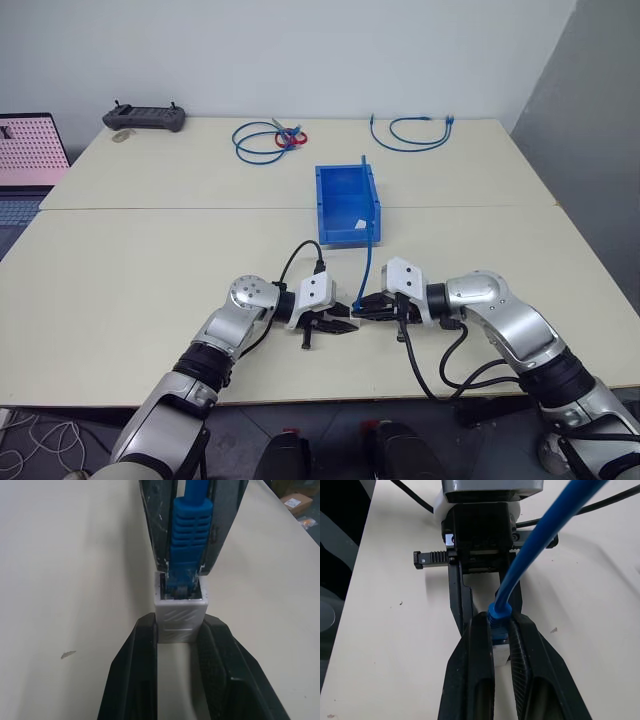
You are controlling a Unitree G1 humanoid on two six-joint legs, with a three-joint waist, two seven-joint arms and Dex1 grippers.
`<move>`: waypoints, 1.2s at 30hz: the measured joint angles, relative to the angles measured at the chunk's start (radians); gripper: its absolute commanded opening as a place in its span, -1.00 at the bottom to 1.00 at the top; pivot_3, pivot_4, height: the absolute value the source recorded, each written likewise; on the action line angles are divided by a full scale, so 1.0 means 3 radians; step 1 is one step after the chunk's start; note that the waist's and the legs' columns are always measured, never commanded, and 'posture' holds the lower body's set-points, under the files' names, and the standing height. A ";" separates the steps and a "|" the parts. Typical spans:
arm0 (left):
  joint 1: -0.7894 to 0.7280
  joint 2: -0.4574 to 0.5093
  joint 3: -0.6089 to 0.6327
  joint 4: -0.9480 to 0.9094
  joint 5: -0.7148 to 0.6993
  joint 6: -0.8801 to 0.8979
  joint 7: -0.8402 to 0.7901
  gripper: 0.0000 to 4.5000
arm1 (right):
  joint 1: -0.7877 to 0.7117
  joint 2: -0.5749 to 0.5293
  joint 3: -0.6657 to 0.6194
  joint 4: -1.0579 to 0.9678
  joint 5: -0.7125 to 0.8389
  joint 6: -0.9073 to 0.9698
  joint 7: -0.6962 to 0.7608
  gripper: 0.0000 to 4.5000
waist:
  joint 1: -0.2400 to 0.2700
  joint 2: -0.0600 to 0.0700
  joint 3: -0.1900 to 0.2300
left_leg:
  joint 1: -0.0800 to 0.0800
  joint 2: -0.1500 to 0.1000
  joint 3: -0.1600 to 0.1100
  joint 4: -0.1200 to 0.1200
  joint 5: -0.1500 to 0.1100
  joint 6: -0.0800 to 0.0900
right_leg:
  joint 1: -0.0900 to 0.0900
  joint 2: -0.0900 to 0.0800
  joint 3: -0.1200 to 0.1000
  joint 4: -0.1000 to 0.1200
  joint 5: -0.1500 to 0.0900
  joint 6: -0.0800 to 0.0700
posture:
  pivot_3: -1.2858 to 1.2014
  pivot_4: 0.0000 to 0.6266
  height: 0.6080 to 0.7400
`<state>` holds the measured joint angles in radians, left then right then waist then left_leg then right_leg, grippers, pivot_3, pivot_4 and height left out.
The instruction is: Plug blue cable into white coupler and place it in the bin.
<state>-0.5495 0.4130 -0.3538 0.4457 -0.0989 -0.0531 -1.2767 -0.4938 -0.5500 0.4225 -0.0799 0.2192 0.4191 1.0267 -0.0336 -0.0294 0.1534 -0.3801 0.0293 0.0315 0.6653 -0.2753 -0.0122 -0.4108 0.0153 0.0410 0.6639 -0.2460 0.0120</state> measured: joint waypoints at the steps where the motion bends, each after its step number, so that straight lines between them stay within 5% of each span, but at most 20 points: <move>1: 0.0002 0.0006 0.0002 0.0005 0.0012 0.0003 0.0000 -0.66 | -0.0012 0.0032 -0.0001 0.0055 0.0000 0.0000 0.0021 -0.93 | -0.0006 -0.0002 -0.0004 | 0.0010 0.0001 0.0000 -0.0003 0.0000 0.0000 | 0.0008 0.0000 0.0001 0.0000 -0.0003 -0.0004 | 0.03 -0.52 1.00; 17: 0.0103 -0.0011 0.0015 -0.0011 0.0074 0.0013 0.0072 -0.66 | -0.0112 0.0046 0.0153 0.0355 -0.0272 -0.0465 0.0281 -0.93 | -0.0010 -0.0004 -0.0087 | 0.0039 0.0003 0.0003 -0.0016 -0.0006 0.0008 | 0.0027 0.0003 0.0008 0.0001 -0.0013 -0.0019 | 0.03 -0.52 1.00; 36: 0.0155 -0.0032 0.0013 -0.0011 0.0105 0.0027 0.0084 -0.66 | -0.0159 0.0160 0.0071 0.0359 -0.0180 0.0174 0.0374 -0.93 | -0.0006 -0.0002 -0.0125 | 0.0072 0.0007 -0.0006 -0.0017 -0.0027 0.0039 | 0.0068 -0.0005 -0.0002 -0.0002 -0.0039 -0.0032 | 0.03 -0.52 1.00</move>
<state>-0.5030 0.4034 -0.3499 0.4425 -0.0673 -0.0449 -1.2516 -0.5416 -0.5020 0.4439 0.0279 0.1653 0.4714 1.1389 -0.0352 -0.0299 0.1159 -0.3585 0.0313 0.0296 0.6603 -0.2835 -0.0005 -0.3906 0.0138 0.0404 0.6633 -0.2576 0.0024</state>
